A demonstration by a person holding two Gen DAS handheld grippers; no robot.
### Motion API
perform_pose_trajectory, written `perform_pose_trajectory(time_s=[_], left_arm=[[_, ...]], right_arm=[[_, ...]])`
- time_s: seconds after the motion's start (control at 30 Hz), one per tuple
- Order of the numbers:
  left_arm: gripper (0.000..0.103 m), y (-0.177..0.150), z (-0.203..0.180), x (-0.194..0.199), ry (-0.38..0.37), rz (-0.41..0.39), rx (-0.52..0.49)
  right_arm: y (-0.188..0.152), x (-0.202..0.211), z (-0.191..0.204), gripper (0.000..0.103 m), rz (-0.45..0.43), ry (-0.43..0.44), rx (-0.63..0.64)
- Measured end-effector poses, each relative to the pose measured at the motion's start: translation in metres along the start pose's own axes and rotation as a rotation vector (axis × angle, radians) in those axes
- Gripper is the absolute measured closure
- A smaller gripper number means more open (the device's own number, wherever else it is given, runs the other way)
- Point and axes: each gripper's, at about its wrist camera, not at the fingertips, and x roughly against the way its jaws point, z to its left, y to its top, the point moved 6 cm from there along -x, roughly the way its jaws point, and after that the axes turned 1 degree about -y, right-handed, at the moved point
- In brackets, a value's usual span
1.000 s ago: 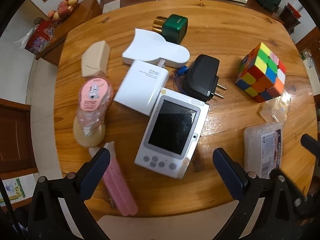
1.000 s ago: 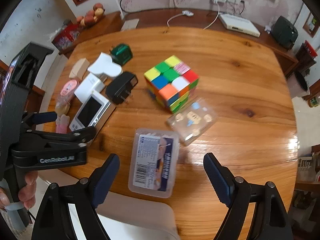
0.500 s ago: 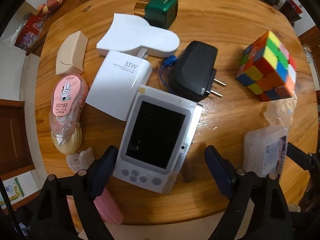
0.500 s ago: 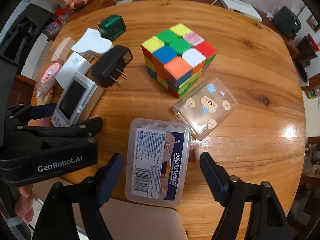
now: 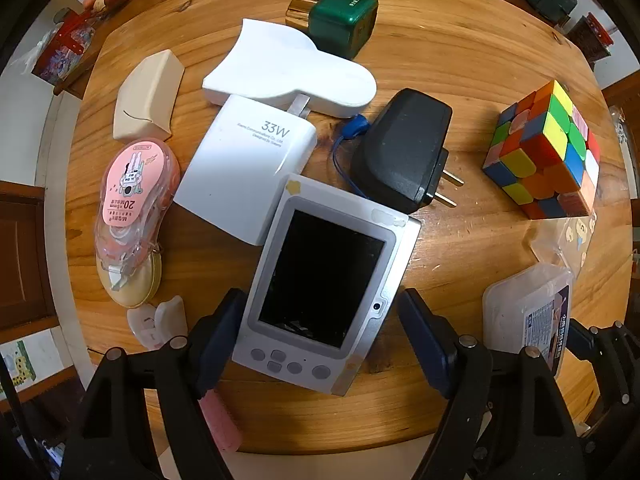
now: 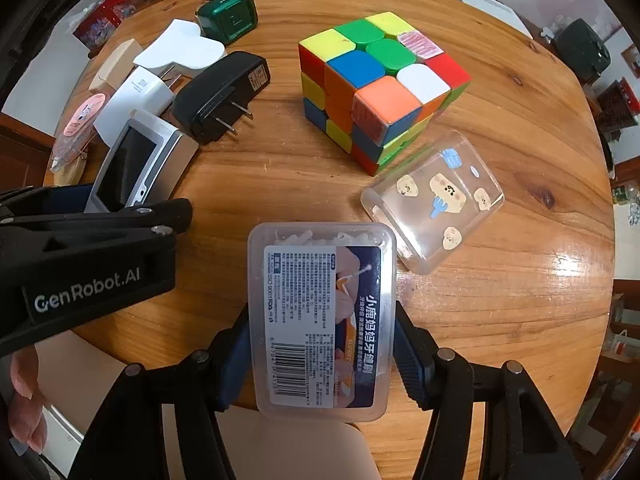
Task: Organize rigid objects
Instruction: 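Close the left gripper around the grey handheld device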
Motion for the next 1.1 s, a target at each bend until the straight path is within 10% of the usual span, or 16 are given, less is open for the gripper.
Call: perform_pose_trajectory(time_s=[1.1], left_arm=[[0.04, -0.044, -0.003, 0.145, -0.037, -0.369, 0.054]], right_arm=[[-0.011, 0.149, -0.025, 0.041, -0.436, 0.039, -0.034]])
